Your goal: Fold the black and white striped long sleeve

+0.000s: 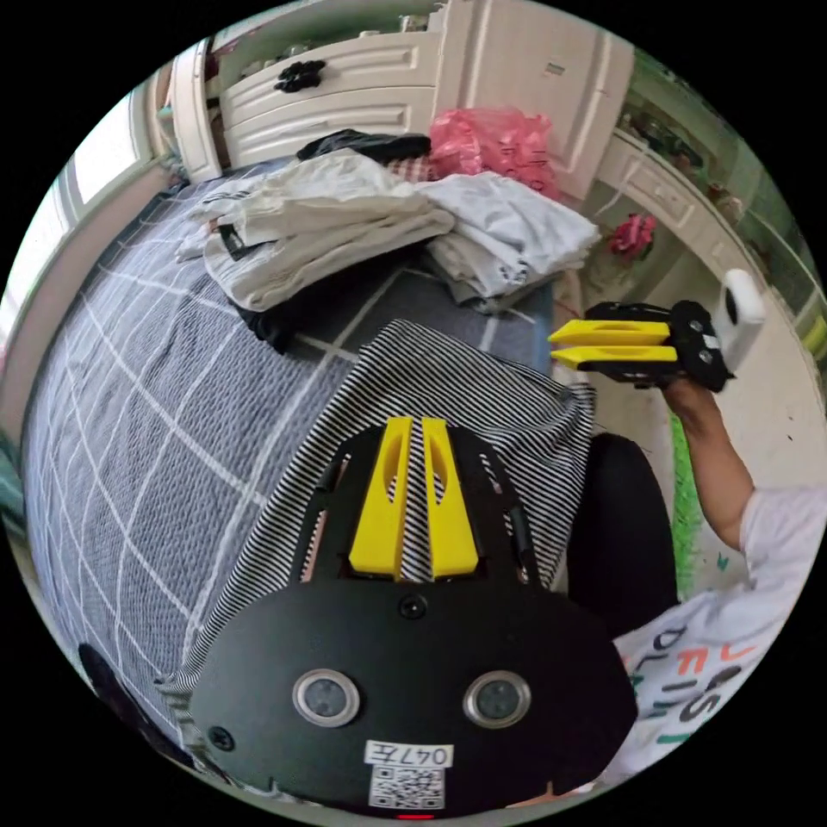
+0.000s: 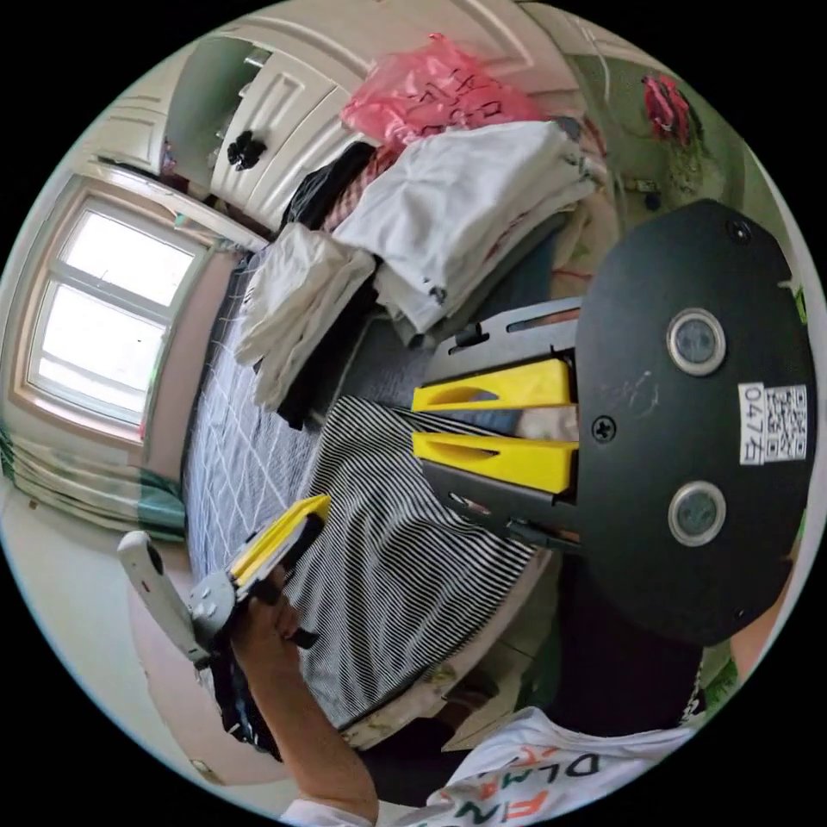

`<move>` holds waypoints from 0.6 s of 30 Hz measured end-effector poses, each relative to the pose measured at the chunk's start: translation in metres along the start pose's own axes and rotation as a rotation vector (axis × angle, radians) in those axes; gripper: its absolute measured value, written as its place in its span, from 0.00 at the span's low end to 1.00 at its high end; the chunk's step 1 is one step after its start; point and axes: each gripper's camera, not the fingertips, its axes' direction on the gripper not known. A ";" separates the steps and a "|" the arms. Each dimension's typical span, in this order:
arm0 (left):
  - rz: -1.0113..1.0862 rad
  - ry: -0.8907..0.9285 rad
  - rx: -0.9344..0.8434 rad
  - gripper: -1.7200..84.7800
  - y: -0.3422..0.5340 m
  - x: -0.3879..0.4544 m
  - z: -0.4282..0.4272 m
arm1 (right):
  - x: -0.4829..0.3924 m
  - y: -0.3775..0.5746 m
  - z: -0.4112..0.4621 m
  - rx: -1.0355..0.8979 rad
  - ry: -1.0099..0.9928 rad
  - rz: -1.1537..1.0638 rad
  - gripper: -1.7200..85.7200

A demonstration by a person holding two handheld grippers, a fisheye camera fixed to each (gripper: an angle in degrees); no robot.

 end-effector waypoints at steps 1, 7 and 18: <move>-0.018 -0.023 -0.012 0.02 -0.003 -0.002 0.008 | 0.004 -0.013 0.013 -0.002 -0.014 0.003 0.03; -0.173 -0.040 -0.068 0.01 0.011 -0.023 0.040 | 0.037 -0.063 0.076 -0.095 -0.126 0.066 0.04; -0.223 0.082 -0.031 0.01 0.038 -0.051 0.048 | -0.037 -0.074 0.068 -0.030 -0.350 -0.274 0.04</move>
